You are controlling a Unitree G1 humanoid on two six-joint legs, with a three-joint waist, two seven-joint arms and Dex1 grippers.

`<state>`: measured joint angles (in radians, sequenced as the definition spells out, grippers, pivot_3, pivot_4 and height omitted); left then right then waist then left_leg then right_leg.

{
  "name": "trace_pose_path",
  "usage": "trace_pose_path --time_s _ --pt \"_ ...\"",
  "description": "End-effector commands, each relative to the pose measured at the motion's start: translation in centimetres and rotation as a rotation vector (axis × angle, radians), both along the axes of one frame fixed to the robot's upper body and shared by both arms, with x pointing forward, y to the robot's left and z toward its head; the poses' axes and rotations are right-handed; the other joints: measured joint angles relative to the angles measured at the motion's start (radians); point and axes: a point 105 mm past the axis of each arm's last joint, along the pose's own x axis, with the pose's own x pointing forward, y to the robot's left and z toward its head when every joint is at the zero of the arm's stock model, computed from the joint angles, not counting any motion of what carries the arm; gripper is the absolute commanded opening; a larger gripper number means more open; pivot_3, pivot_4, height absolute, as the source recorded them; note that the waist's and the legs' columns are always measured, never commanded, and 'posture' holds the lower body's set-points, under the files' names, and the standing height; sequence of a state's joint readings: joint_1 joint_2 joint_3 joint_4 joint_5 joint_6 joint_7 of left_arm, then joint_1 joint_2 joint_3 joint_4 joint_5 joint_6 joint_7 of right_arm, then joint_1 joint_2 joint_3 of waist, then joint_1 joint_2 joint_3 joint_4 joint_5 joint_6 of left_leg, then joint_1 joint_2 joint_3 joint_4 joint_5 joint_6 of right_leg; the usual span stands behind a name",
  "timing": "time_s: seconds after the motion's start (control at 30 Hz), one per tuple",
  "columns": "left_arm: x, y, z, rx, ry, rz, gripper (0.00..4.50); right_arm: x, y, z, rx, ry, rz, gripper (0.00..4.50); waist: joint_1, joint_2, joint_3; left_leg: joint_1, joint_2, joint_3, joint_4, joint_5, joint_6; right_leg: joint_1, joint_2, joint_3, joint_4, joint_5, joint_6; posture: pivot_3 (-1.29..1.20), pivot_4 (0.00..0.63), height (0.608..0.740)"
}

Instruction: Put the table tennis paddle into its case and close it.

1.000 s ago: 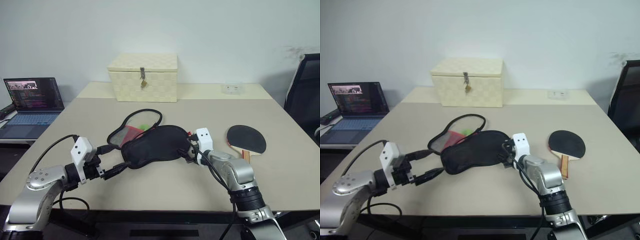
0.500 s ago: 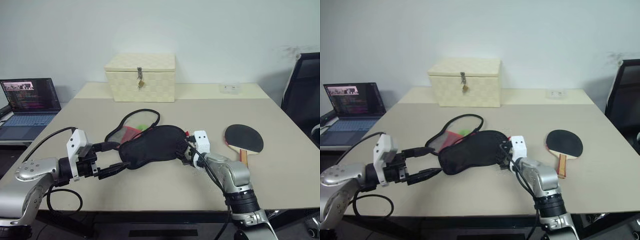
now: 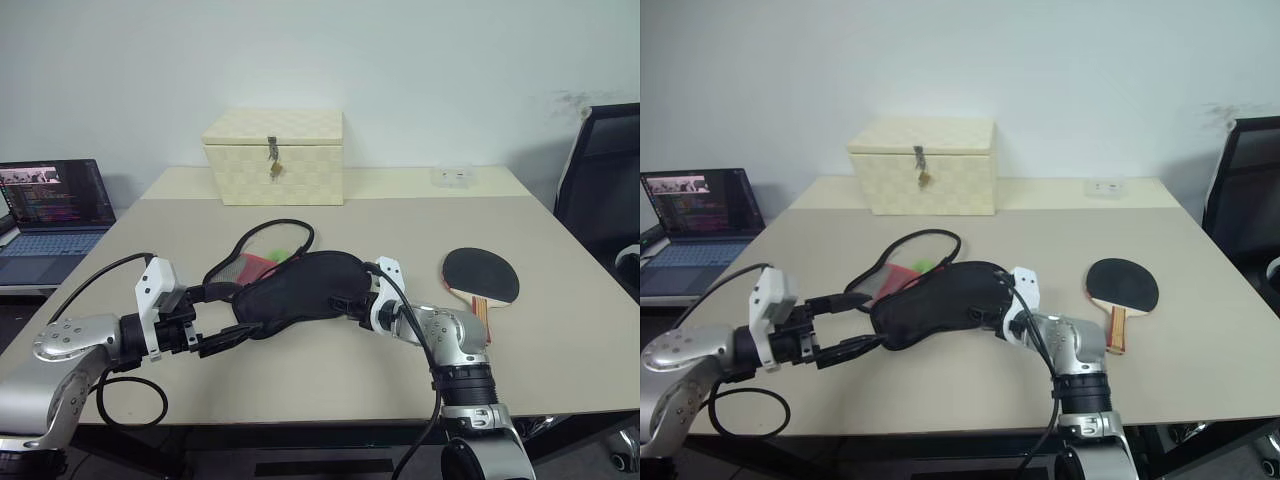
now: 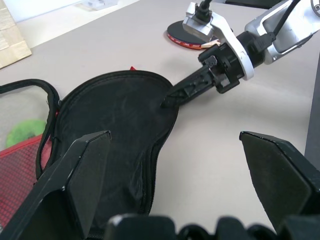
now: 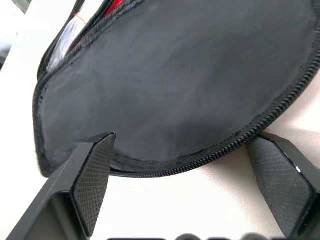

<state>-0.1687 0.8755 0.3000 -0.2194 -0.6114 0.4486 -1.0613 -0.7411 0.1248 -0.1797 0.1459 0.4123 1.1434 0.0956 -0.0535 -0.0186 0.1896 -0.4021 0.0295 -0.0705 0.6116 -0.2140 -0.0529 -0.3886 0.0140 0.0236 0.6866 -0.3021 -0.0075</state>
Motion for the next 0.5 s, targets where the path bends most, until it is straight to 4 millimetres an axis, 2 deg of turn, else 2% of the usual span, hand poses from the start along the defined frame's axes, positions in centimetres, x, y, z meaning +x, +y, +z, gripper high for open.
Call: trace_pose_path --time_s 0.03,0.1,0.27,0.43,0.5 --pt "0.1 -0.2 0.8 0.001 -0.044 -0.008 4.50 -0.8 3.3 1.5 0.080 0.015 0.069 4.05 0.000 0.000 0.000 0.000 0.000 0.000 0.000 0.000 0.000 0.000 0.000 0.000 0.000 0.000 0.000 0.00 0.150 0.740" --pt "0.1 -0.2 0.7 0.001 -0.045 -0.007 4.50 -1.0 3.9 1.6 0.094 0.021 0.082 3.55 0.000 0.000 0.000 0.000 0.000 0.001 0.000 0.000 0.000 0.000 0.000 0.000 0.000 0.000 0.000 0.00 0.150 0.740" --pt "0.1 -0.1 0.7 0.001 -0.047 -0.004 4.50 -1.5 5.1 1.9 0.123 0.032 0.111 1.76 -0.002 0.000 0.000 0.000 0.000 0.002 0.000 0.000 0.000 -0.001 0.000 0.002 0.001 0.000 0.000 0.00 0.150 0.740" --pt "0.1 -0.1 0.7 0.000 -0.050 0.000 4.50 -1.6 5.6 2.0 0.128 0.030 0.124 0.02 -0.003 0.000 0.000 0.001 0.000 0.005 0.000 0.000 0.000 -0.002 0.001 0.006 0.002 -0.001 0.001 0.00 0.150 0.740" --pt "0.1 -0.1 0.7 0.000 -0.050 0.002 4.50 -1.5 5.4 2.0 0.127 0.031 0.123 0.02 -0.003 0.000 0.000 0.002 0.000 0.007 0.000 0.000 0.000 -0.002 0.000 0.008 0.003 -0.001 0.002 0.00 0.150 0.740"
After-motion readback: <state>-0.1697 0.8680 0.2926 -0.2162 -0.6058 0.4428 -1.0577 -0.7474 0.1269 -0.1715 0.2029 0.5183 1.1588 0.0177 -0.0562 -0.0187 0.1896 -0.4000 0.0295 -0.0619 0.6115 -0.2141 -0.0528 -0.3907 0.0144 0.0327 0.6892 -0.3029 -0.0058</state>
